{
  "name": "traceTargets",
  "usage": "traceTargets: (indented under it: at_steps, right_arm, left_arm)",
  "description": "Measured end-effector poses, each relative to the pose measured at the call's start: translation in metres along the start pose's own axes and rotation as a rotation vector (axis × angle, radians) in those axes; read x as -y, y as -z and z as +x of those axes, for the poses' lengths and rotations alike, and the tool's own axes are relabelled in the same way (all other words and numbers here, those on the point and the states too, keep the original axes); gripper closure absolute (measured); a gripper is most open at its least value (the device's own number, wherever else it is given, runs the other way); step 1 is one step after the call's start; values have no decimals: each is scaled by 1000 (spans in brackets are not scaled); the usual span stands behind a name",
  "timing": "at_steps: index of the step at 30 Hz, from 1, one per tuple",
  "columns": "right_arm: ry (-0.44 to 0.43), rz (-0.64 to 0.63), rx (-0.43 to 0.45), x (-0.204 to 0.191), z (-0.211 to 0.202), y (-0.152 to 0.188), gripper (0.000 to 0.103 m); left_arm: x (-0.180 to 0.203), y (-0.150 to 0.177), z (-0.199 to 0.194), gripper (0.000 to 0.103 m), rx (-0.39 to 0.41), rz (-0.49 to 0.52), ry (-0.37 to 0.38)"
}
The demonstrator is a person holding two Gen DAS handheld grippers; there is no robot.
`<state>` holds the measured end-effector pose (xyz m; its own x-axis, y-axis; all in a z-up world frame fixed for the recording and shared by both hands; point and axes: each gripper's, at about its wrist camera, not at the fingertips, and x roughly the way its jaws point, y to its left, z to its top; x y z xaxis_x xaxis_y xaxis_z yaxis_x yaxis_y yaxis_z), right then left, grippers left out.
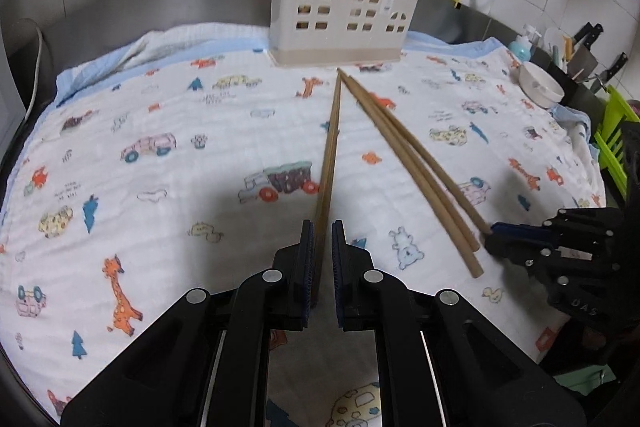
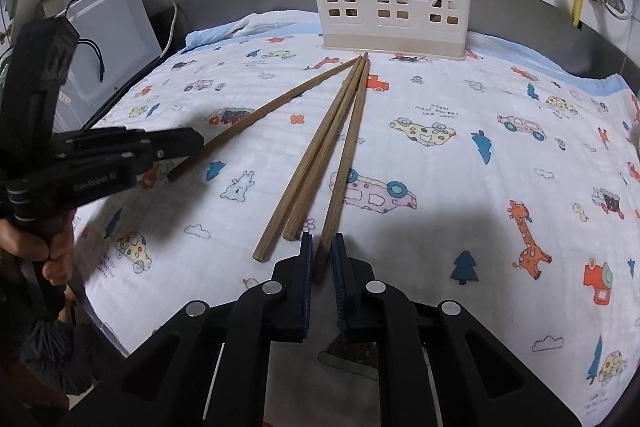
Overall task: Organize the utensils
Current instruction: 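Lower both open tools to the chopsticks and close each on one, then raise the left tool's chopstick over the holder while the right tool carries its chopstick there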
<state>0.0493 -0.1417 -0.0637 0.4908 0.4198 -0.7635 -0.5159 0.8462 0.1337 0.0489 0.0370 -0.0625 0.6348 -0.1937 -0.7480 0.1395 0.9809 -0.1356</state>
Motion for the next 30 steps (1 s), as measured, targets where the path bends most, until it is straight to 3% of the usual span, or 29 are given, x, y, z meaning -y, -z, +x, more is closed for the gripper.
traceTargets:
  at_steps: [22,30]
  right_arm:
    - [-9,34,15,3,1,-2,94]
    - [32,13,101,11,-35,-13,95]
  left_arm:
    - [4,1,11,95,-9,3,-48]
    - [10,0,3,97,20,7,-23]
